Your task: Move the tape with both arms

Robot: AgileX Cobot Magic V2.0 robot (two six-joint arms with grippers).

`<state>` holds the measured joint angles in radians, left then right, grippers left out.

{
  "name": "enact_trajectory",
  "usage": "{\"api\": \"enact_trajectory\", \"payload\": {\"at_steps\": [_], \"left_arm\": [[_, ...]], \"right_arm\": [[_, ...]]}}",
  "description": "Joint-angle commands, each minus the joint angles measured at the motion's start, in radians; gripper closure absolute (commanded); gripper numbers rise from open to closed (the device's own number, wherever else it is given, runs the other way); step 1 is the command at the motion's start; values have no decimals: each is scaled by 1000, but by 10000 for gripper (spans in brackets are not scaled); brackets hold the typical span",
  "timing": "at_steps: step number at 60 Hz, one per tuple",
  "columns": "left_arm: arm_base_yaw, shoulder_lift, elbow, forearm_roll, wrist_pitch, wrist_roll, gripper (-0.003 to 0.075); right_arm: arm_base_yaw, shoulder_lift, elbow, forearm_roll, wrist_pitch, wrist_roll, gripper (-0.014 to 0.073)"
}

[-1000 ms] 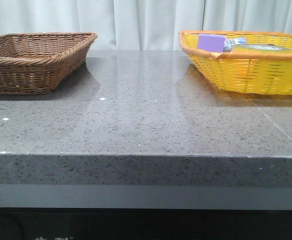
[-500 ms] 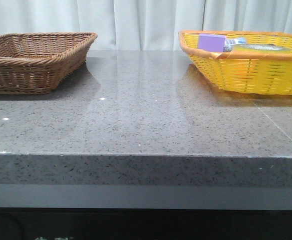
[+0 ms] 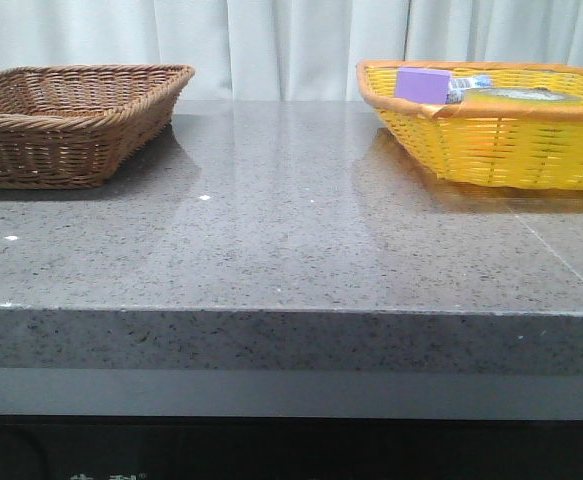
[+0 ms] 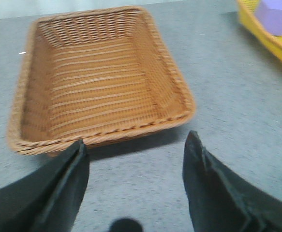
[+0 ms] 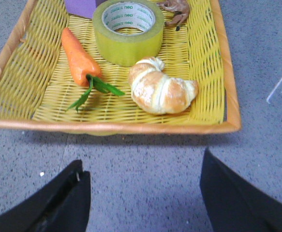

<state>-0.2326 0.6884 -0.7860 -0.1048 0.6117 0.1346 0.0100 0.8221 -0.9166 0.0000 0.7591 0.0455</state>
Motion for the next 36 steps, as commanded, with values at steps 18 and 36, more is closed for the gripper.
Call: {"api": "enact_trajectory", "payload": {"at_steps": [18,36], "left_arm": [[-190,1,-37,-81,-70,7,300],[-192,1,-37,-105,-70,7,300]], "right_arm": [[-86,442,-482,104,112,33,88],[-94,779,-805,121,195,21,88]]}}
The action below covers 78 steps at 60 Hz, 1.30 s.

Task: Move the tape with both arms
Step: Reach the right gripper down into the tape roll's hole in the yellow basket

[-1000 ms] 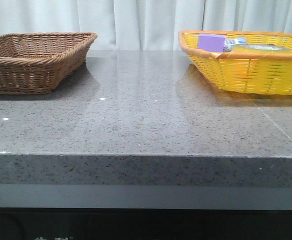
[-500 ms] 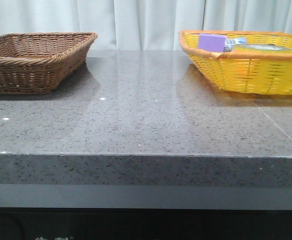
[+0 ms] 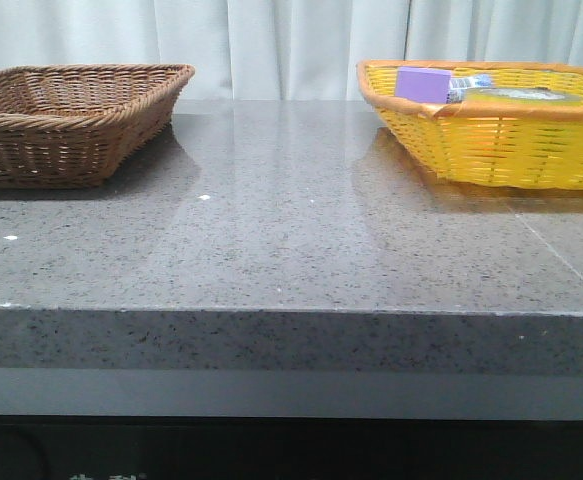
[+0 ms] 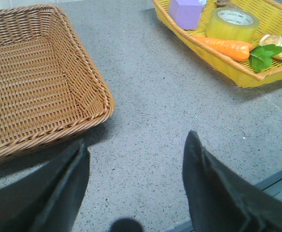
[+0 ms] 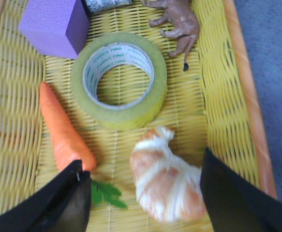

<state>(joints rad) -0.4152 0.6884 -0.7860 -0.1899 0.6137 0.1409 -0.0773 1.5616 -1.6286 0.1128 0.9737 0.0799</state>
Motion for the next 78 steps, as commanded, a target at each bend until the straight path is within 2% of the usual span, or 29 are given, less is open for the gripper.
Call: {"api": "enact_trajectory", "payload": {"at_steps": [1,25,55,61,69,78], "left_arm": [[-9,1,-37,-20,-72,1,300],[-9,1,-35,-20,-72,1,300],[-9,1,-35,-20,-72,1,300],[-9,1,-35,-20,-72,1,300],[-9,1,-35,-20,-70,1,300],[-9,1,-35,-20,-70,1,300]], "right_arm": [[-6,53,-112,8,-16,-17,88],[-6,364,-369,-5,5,-56,88],[-6,508,-423,-5,-55,-57,96],[-6,514,-423,-5,-57,-57,194],[-6,515,-423,-4,-67,-57,373],[-6,513,-439,-4,-51,-57,445]]}}
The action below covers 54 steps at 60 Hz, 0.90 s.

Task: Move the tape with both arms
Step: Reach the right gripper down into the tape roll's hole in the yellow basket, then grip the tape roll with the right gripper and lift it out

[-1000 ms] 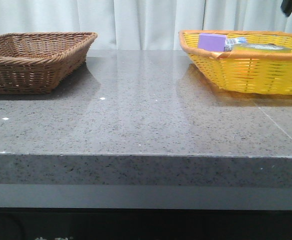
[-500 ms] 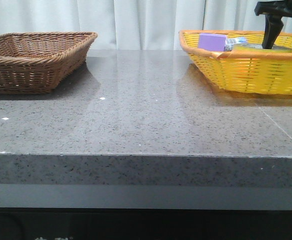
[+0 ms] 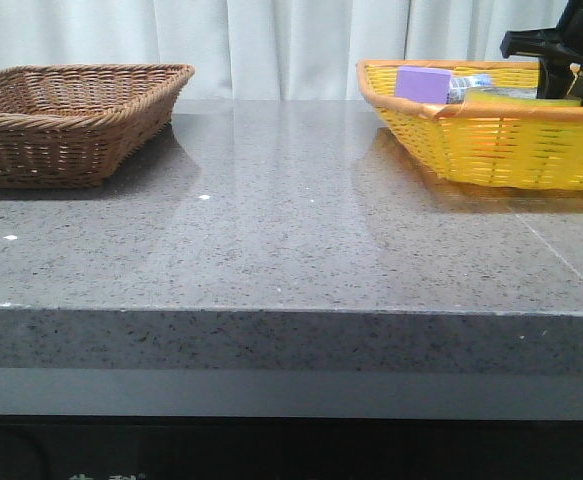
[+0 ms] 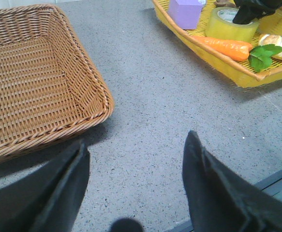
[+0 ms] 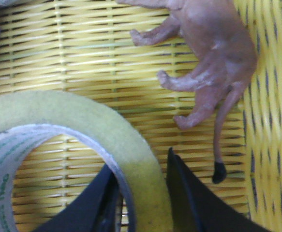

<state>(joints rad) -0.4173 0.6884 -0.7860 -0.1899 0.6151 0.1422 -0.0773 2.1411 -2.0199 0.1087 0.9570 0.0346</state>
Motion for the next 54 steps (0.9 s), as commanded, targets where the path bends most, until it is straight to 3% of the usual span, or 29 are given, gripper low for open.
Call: {"api": "enact_trajectory", "payload": {"at_steps": [1,21,35,54], "left_arm": [[-7,1,-35,-20,-71,0,300],[-7,1,-35,-20,-71,0,300],[-7,1,-35,-20,-71,0,300],[-7,1,-35,-20,-71,0,300]], "right_arm": [[-6,-66,-52,0,-27,-12,447],[-6,-86,-241,13,153,-12,447],[3,-139,-341,100,211,-12,447],[142,-198,-349,136,203,-69,447]]}}
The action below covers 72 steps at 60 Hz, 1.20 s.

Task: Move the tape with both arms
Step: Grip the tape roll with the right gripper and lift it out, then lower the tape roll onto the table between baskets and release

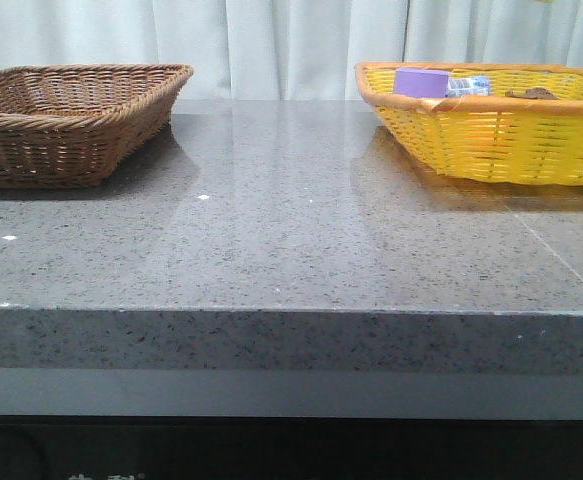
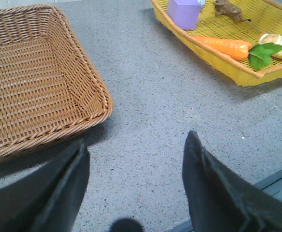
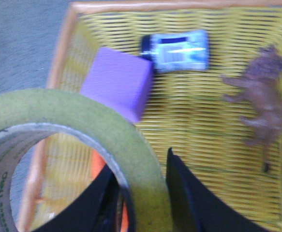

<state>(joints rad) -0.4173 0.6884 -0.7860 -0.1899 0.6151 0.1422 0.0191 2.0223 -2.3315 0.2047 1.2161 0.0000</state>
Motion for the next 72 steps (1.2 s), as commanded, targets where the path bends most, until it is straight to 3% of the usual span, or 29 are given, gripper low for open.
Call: {"api": "enact_trajectory", "payload": {"at_steps": [1,20,33,72], "left_arm": [[-7,1,-35,-20,-71,0,300],[-7,1,-35,-20,-71,0,300],[-7,1,-35,-20,-71,0,300],[-7,1,-35,-20,-71,0,300]], "right_arm": [[61,-79,-37,40,-56,-36,447],[283,-69,-37,40,-111,-124,447],[373,-13,-33,39,-129,-210,447],[385,149,-30,29,-138,-257,447]]}}
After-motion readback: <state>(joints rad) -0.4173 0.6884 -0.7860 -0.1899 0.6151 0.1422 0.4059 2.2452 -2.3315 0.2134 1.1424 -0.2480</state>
